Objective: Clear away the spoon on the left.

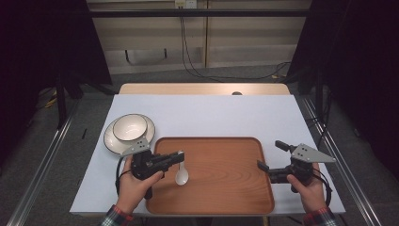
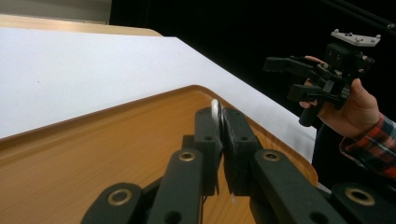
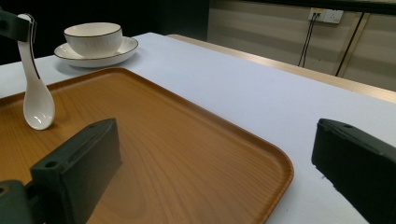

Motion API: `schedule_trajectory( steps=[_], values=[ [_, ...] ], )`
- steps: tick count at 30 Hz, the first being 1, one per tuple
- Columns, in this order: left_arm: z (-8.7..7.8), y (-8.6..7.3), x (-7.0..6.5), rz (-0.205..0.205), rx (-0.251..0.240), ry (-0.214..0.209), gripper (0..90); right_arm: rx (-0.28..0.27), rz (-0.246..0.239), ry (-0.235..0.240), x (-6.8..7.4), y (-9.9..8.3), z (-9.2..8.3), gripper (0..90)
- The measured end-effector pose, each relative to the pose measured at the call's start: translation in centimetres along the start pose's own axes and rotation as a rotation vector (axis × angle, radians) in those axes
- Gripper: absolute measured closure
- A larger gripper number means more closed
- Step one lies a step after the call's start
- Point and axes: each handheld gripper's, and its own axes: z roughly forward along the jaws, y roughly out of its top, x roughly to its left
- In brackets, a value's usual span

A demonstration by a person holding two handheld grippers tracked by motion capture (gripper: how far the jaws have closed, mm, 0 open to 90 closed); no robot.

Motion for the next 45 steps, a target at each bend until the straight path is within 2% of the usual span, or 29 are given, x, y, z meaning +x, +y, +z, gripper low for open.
schedule_trajectory(
  steps=[7, 10, 13, 21, 45],
  values=[
    [-0.2, 0.1, 0.7, -0.009, 0.002, 0.02, 84.4, 0.0, 0.0, 0.001, 0.0, 0.0, 0.0, 1.1],
    [-0.2, 0.0, 1.3, 0.004, 0.016, 0.039, 83.3, -0.004, 0.002, 0.008, 0.0, 0.0, 0.1, 1.1],
    [-0.2, -0.1, 1.8, -0.004, 0.02, 0.057, 82.5, 0.0, -0.001, 0.003, 0.0, 0.0, 0.1, 1.1],
    [0.0, -0.3, 2.5, 0.005, 0.031, 0.082, 81.0, 0.006, 0.002, 0.006, 0.0, 0.0, 0.2, 1.1],
    [0.5, -0.6, 3.6, 0.017, 0.052, 0.116, 76.6, 0.009, -0.001, 0.012, 0.1, -0.1, 0.2, 1.1]
  ],
)
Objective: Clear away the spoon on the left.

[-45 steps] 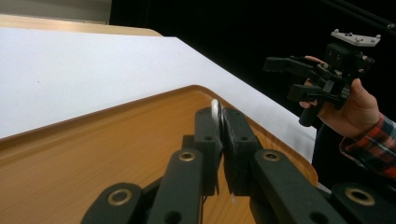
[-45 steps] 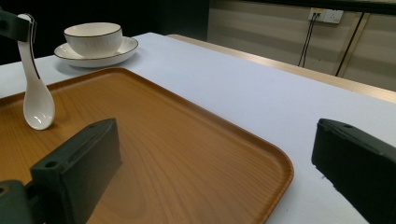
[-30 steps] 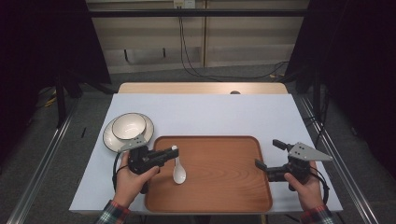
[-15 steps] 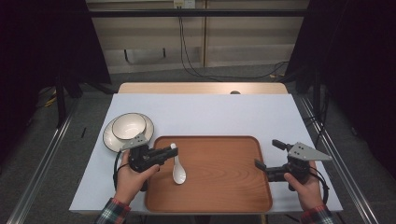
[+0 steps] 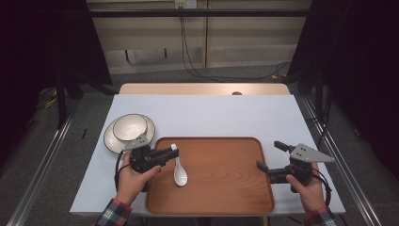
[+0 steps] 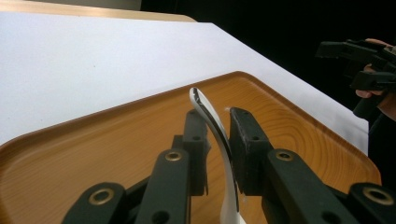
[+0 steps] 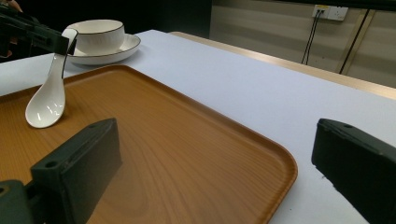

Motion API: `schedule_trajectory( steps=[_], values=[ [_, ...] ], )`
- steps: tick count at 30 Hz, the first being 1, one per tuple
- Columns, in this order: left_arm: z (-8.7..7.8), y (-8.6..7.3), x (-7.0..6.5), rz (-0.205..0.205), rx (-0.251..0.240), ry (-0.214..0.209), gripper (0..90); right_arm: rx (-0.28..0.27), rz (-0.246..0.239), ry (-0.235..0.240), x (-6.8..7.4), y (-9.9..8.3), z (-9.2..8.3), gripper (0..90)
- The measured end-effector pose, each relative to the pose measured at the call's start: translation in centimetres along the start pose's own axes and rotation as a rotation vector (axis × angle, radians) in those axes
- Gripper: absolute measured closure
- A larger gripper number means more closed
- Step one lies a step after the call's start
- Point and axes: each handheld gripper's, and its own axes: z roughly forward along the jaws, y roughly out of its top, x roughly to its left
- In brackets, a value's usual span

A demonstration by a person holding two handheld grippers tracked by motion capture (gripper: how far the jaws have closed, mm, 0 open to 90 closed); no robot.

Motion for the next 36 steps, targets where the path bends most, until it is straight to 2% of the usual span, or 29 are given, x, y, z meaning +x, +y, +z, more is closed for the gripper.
schedule_trajectory(
  steps=[3, 23, 36],
  values=[
    [0.2, 0.0, 0.1, 0.005, 0.004, 0.006, 76.1, 0.0, 0.001, 0.0, 0.0, 0.0, 0.0, 1.1],
    [0.9, -0.4, 1.8, -0.033, 0.017, 0.055, 71.3, 0.007, -0.002, -0.004, 0.2, -0.1, -0.2, 1.1],
    [1.4, -0.9, 2.0, -0.013, 0.066, 0.104, 64.8, 0.005, 0.001, 0.001, 0.1, -0.1, -0.1, 1.1]
  ],
)
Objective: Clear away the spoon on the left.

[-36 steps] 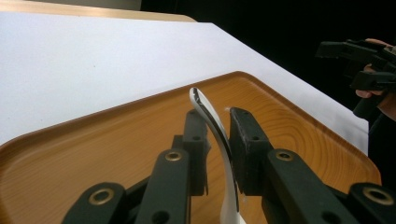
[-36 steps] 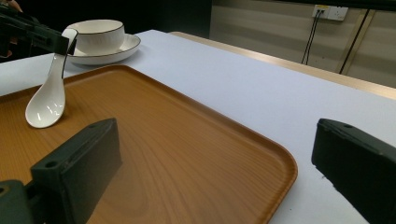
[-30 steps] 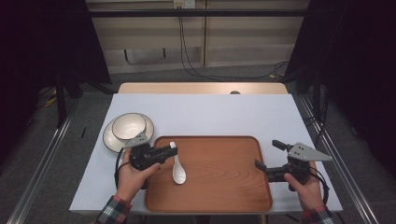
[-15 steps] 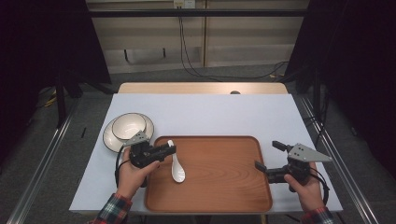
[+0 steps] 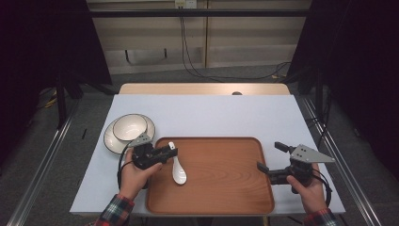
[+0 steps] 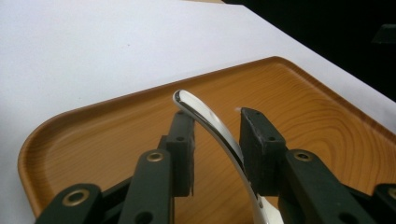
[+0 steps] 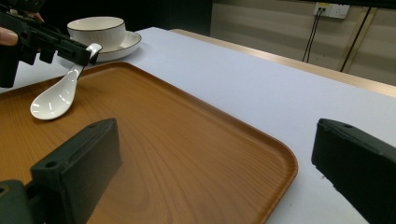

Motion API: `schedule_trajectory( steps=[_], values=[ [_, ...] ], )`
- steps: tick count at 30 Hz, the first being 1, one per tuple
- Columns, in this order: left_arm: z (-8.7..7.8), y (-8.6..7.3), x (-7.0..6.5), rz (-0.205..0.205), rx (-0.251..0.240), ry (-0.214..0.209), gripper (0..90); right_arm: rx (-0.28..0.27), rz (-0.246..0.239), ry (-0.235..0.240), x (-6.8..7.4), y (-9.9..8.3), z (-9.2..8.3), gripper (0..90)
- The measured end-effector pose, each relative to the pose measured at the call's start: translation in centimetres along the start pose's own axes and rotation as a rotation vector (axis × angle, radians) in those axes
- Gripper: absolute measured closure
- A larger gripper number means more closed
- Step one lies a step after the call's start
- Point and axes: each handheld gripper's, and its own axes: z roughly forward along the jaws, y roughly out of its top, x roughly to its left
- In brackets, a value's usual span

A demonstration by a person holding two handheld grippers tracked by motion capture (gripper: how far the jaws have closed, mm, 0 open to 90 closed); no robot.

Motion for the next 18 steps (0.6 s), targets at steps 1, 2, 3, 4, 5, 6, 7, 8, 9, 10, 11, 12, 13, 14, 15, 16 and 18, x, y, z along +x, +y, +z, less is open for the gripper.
schedule_trajectory(
  steps=[1, 2, 3, 4, 5, 6, 7, 8, 9, 10, 11, 12, 13, 14, 15, 16, 18],
  values=[
    [0.03, -0.05, 0.03, 0.006, 0.003, 0.002, 63.6, 0.001, -0.002, -0.005, 0.01, 0.01, -0.02, 1.1],
    [0.04, -0.09, 0.01, 0.009, 0.007, 0.005, 62.3, 0.001, 0.0, -0.002, 0.01, 0.01, -0.04, 1.1],
    [0.03, -0.09, -0.01, 0.014, 0.011, 0.009, 61.7, 0.002, 0.001, -0.002, 0.01, 0.0, -0.03, 1.1],
    [0.02, -0.11, -0.07, 0.014, 0.012, 0.01, 61.8, 0.001, -0.003, -0.005, 0.02, 0.01, -0.03, 1.1],
    [0.01, -0.12, -0.09, 0.014, 0.011, 0.011, 61.7, 0.0, -0.001, 0.0, 0.02, 0.02, -0.07, 1.1],
    [-0.02, -0.13, -0.1, 0.012, 0.01, 0.01, 61.7, 0.0, 0.005, -0.001, 0.04, 0.03, -0.09, 1.1],
    [-0.05, -0.13, -0.1, 0.013, 0.011, 0.017, 61.7, -0.001, 0.007, -0.001, 0.06, 0.04, -0.09, 1.1],
    [-0.08, -0.14, -0.1, 0.012, 0.01, 0.019, 61.6, 0.0, 0.005, 0.002, 0.05, 0.04, -0.1, 1.1],
    [-0.09, -0.15, -0.08, 0.009, 0.011, 0.02, 60.3, -0.001, 0.004, -0.001, 0.05, 0.02, -0.06, 1.1],
    [-0.09, -0.16, -0.06, 0.009, 0.01, 0.018, 60.3, -0.001, 0.004, -0.001, 0.05, 0.02, -0.06, 1.1],
    [-0.12, -0.16, -0.05, 0.011, 0.01, 0.021, 60.3, -0.001, 0.001, 0.0, 0.05, 0.02, -0.05, 1.1],
    [-0.13, -0.17, -0.05, 0.011, 0.01, 0.021, 60.2, -0.001, 0.0, 0.003, 0.05, 0.03, -0.05, 1.1],
    [-0.12, -0.17, -0.07, 0.012, 0.012, 0.021, 59.8, -0.002, 0.003, 0.005, 0.08, 0.04, -0.04, 1.1],
    [-0.12, -0.17, -0.07, 0.012, 0.012, 0.021, 59.2, -0.002, 0.003, 0.005, 0.08, 0.04, -0.04, 1.1],
    [-0.11, -0.16, -0.06, 0.019, 0.012, 0.023, 58.7, -0.001, 0.001, 0.005, 0.07, 0.03, -0.04, 1.1],
    [-0.11, -0.16, -0.06, 0.019, 0.012, 0.023, 58.6, -0.001, 0.002, 0.003, 0.1, 0.04, -0.04, 1.1],
    [-0.12, -0.11, -0.06, 0.023, 0.012, 0.024, 58.5, -0.002, 0.002, 0.004, 0.09, 0.04, -0.03, 1.1]
  ],
)
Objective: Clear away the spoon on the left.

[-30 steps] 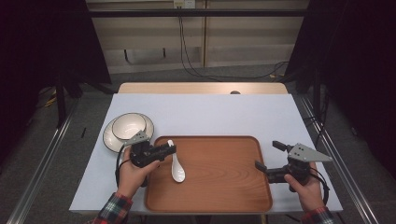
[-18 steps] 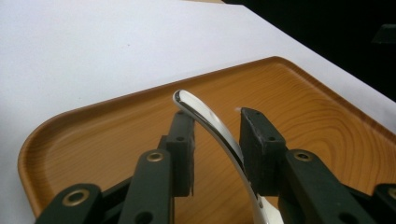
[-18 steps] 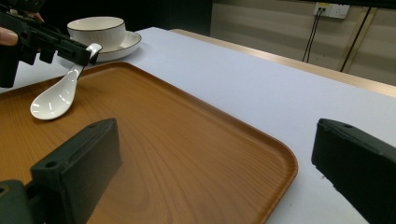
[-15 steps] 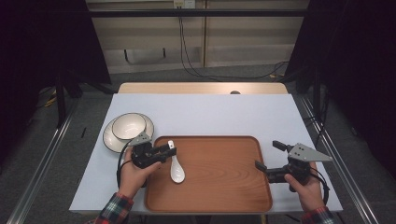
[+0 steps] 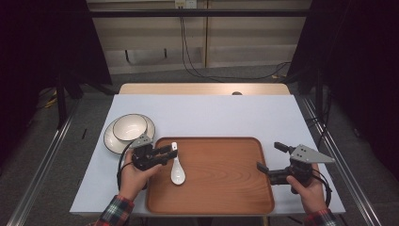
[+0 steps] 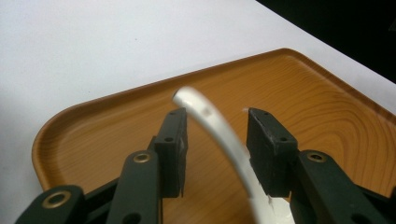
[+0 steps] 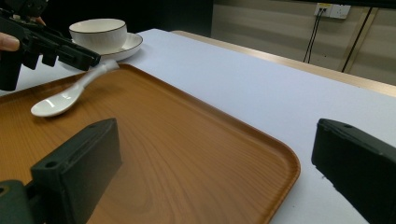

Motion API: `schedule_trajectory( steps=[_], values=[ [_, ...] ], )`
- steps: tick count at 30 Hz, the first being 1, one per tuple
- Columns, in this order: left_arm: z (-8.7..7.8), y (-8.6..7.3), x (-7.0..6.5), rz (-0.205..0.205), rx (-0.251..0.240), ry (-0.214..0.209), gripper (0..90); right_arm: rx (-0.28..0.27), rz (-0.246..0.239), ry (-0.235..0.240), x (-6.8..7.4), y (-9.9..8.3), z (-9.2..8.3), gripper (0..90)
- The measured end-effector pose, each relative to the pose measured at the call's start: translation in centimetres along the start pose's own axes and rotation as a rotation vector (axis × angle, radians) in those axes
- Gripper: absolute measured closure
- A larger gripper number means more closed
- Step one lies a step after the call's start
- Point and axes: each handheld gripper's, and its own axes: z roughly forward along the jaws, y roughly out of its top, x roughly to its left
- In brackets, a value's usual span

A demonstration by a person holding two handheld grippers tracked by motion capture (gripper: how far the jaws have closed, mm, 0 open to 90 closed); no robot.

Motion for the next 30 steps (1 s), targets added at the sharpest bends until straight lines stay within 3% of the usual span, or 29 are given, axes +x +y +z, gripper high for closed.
schedule_trajectory(
  steps=[7, 14, 21, 30],
  values=[
    [-0.3, 0.0, -0.1, -0.004, -0.007, -0.003, 57.0, -0.002, 0.006, -0.001, 0.0, 0.0, 0.0, 1.3],
    [-1.2, 0.4, -0.2, 0.005, -0.044, -0.014, 53.3, -0.007, 0.004, -0.001, -0.1, 0.0, -0.1, 1.3],
    [-2.0, 0.6, -0.2, 0.011, -0.065, 0.001, 49.9, -0.003, 0.011, -0.001, 0.0, 0.0, -0.1, 1.3],
    [-3.1, 1.2, -0.3, 0.009, -0.125, 0.001, 41.9, -0.004, 0.002, -0.011, -0.1, 0.0, -0.2, 1.3]
  ],
)
